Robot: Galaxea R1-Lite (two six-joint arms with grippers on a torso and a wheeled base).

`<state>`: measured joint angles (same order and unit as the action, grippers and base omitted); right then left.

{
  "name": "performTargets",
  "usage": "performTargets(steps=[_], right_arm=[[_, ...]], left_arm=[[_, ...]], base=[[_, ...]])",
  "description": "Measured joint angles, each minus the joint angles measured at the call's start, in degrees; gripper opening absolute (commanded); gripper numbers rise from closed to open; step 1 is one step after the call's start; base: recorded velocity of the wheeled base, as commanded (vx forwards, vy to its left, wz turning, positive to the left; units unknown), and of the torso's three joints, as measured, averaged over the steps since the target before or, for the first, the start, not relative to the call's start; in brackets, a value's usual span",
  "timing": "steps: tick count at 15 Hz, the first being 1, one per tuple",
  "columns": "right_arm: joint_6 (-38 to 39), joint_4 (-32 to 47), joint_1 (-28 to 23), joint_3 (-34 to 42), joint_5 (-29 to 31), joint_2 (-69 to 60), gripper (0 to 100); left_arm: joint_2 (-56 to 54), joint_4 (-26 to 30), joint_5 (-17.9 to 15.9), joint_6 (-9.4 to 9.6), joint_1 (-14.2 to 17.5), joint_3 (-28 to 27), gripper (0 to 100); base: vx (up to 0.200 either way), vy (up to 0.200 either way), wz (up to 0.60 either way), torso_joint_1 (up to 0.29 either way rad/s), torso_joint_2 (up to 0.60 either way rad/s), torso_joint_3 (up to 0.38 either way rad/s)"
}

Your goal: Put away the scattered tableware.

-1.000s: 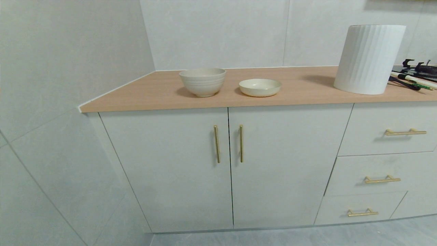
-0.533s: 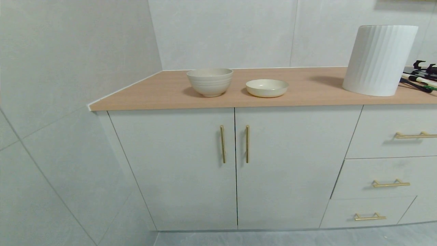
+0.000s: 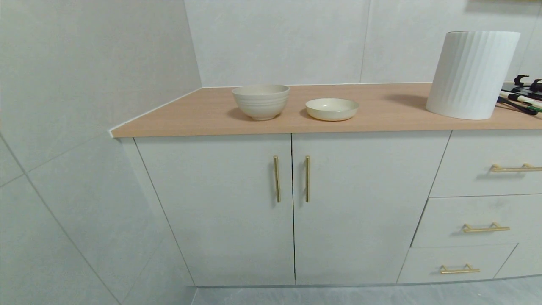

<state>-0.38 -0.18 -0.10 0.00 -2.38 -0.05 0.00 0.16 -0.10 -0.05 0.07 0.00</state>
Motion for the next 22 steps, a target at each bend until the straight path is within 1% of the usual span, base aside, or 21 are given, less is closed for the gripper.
performTargets(steps=[6,7,10,12,14,16,17,19,22], right_arm=[[-0.8,0.1,0.0,-0.5,-1.0,0.1,100],[-0.4,0.5,0.2,-2.0,-2.2,0.4,100],[1.0,1.4,1.9,-9.9,-6.9,4.6,100],[1.2,2.2,3.7,-13.6,-8.7,12.9,100],[1.5,2.6,5.8,-17.6,-9.8,24.0,100],[2.1,2.5,9.2,-21.7,-10.6,34.3,100],[2.4,1.6,11.7,-23.3,-11.1,39.5,100],[2.8,-3.5,16.1,-25.7,-12.0,49.3,100],[3.0,-13.8,19.8,-30.1,-14.0,65.0,100]], left_arm=[[0.0,0.0,0.0,0.02,0.0,0.0,100],[0.0,0.0,0.0,0.02,0.0,0.0,100],[0.0,0.0,0.0,0.12,0.0,0.0,100],[0.0,0.0,0.0,0.26,0.0,0.0,100],[0.0,0.0,0.0,0.16,0.0,0.0,100],[0.0,0.0,0.0,0.15,0.0,0.0,100],[0.0,0.0,0.0,0.15,0.0,0.0,100],[0.0,0.0,0.0,0.15,0.0,0.0,100],[0.0,0.0,0.0,0.15,0.0,0.0,100]], base=[[0.000,0.000,0.00,0.000,0.00,0.000],[0.000,0.000,0.00,0.000,0.00,0.000],[0.000,0.000,0.00,0.000,0.00,0.000],[0.000,0.000,0.00,0.000,0.00,0.000],[0.000,0.000,0.00,0.000,0.00,0.000],[0.000,0.000,0.00,0.000,0.00,0.000],[0.000,0.000,0.00,0.000,0.00,0.000],[0.000,0.000,0.00,0.000,0.00,0.000],[0.000,0.000,0.00,0.000,0.00,0.000]])
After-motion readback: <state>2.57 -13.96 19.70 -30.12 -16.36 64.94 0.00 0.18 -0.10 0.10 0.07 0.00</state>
